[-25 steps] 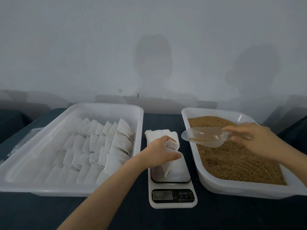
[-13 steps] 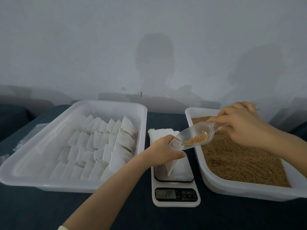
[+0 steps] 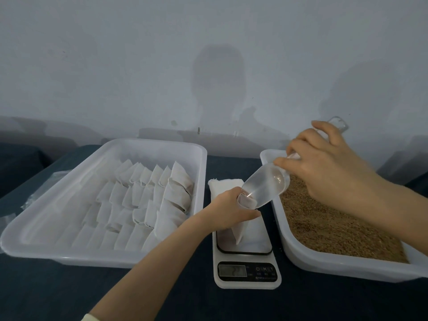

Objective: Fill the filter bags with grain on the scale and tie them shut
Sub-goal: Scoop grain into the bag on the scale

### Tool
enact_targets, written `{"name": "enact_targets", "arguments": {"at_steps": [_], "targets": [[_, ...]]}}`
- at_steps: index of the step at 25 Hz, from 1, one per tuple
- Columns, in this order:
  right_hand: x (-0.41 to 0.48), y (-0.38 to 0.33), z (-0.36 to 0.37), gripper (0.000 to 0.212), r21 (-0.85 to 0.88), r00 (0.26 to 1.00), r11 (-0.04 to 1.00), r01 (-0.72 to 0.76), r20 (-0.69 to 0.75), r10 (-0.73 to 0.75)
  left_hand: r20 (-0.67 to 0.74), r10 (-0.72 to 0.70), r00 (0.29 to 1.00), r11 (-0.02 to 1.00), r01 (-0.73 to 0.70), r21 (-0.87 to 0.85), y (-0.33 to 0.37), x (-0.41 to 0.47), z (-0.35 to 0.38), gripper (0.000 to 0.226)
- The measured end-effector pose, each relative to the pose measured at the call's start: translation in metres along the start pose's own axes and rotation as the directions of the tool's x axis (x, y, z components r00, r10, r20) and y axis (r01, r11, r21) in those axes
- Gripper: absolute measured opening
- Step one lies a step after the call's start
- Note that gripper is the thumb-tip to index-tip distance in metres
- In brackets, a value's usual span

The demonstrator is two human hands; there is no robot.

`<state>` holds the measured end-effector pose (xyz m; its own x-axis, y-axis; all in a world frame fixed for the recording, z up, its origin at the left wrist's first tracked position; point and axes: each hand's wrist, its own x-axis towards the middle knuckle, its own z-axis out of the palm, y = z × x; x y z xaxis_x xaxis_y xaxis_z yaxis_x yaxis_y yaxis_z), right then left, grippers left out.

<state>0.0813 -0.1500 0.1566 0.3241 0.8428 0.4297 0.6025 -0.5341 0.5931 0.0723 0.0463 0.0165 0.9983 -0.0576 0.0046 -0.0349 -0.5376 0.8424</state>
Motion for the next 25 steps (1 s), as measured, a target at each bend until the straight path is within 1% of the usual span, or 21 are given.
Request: {"name": "enact_targets", "arguments": {"at_steps": [1,2,3,4,5,6,7,8,9,10,12,13,16,17,18,19,20,21,22,23,25], "targets": [[-0.005,0.003,0.003,0.049,-0.015,1.000,1.000,-0.011,-0.014,0.011,-0.006,-0.007,1.000,1.000,0.007,-0.004,-0.001,0.000,0.000,0.044],[-0.013,0.008,0.008,0.048,-0.020,0.998,0.998,-0.066,-0.007,0.066,-0.010,-0.014,1.000,1.000,0.014,-0.005,-0.002,0.001,0.000,0.042],[-0.023,0.014,0.016,0.045,-0.012,0.985,0.986,-0.169,0.026,0.169,-0.014,-0.020,1.000,1.000,0.020,-0.005,-0.003,0.001,0.000,0.041],[-0.035,0.019,0.025,0.039,0.004,0.947,0.951,-0.309,0.089,0.308,-0.017,-0.025,1.000,1.000,0.025,-0.004,-0.003,0.001,0.000,0.041],[-0.047,0.023,0.036,0.034,0.040,0.873,0.884,-0.466,0.187,0.451,-0.019,-0.030,0.999,1.000,0.030,-0.004,-0.003,0.001,0.000,0.041],[-0.058,0.026,0.050,0.031,0.106,0.762,0.775,-0.623,0.309,0.570,-0.021,-0.033,0.999,0.999,0.033,-0.005,-0.003,0.001,0.000,0.040],[-0.069,0.026,0.065,0.031,0.184,0.635,0.629,-0.755,0.442,0.634,-0.021,-0.035,0.999,0.999,0.035,-0.008,-0.003,0.001,0.000,0.040],[-0.078,0.024,0.081,0.030,0.236,0.530,0.491,-0.838,0.560,0.636,-0.020,-0.038,0.999,0.999,0.037,-0.011,-0.002,0.001,-0.001,0.039],[-0.087,0.021,0.096,0.029,0.247,0.465,0.409,-0.878,0.639,0.613,-0.018,-0.038,0.999,0.999,0.038,-0.013,-0.002,0.001,-0.001,0.039],[-0.095,0.016,0.109,0.027,0.236,0.423,0.369,-0.899,0.685,0.593,-0.017,-0.037,0.999,0.999,0.037,-0.013,-0.002,0.000,0.000,0.039],[-0.104,0.009,0.129,0.028,0.205,0.372,0.334,-0.920,0.726,0.578,-0.016,-0.033,0.999,0.999,0.033,-0.011,-0.003,0.000,0.000,0.038],[-0.105,0.007,0.135,0.028,0.174,0.353,0.344,-0.923,0.739,0.574,-0.018,-0.033,0.999,0.999,0.032,-0.009,-0.003,0.000,0.001,0.038],[-0.098,0.006,0.136,0.023,0.008,0.294,0.453,-0.891,0.771,0.565,-0.012,-0.036,0.999,0.999,0.036,0.005,-0.002,0.001,0.000,0.038],[-0.096,0.005,0.133,0.022,-0.035,0.309,0.505,-0.862,0.754,0.579,-0.008,-0.039,0.999,0.999,0.039,0.005,-0.002,0.002,0.000,0.039],[-0.092,0.002,0.130,0.025,-0.049,0.369,0.558,-0.829,0.702,0.610,-0.004,-0.041,0.999,0.999,0.041,0.006,-0.003,0.002,0.000,0.039],[-0.087,-0.002,0.123,0.031,-0.007,0.464,0.595,-0.804,0.619,0.634,-0.002,-0.041,0.999,0.999,0.041,0.009,-0.004,0.003,0.000,0.039],[-0.078,-0.009,0.114,0.035,0.131,0.574,0.608,-0.783,0.530,0.625,-0.002,-0.044,0.999,0.999,0.044,0.016,-0.005,0.004,0.001,0.038],[-0.066,-0.019,0.102,0.033,0.345,0.670,0.579,-0.739,0.474,0.572,-0.004,-0.046,0.999,0.999,0.046,0.022,-0.005,0.004,0.002,0.038],[-0.053,-0.030,0.089,0.029,0.557,0.750,0.504,-0.660,0.453,0.482,-0.007,-0.043,0.999,0.999,0.043,0.026,-0.004,0.005,0.002,0.038],[-0.039,-0.043,0.079,0.026,0.686,0.810,0.434,-0.584,0.455,0.371,-0.011,-0.033,0.999,0.999,0.033,0.028,-0.004,0.005,0.001,0.038],[-0.021,-0.065,0.071,0.023,0.753,0.848,0.390,-0.530,0.476,0.234,-0.008,0.006,1.000,0.999,-0.006,0.048,-0.002,0.005,0.000,0.035]]}}
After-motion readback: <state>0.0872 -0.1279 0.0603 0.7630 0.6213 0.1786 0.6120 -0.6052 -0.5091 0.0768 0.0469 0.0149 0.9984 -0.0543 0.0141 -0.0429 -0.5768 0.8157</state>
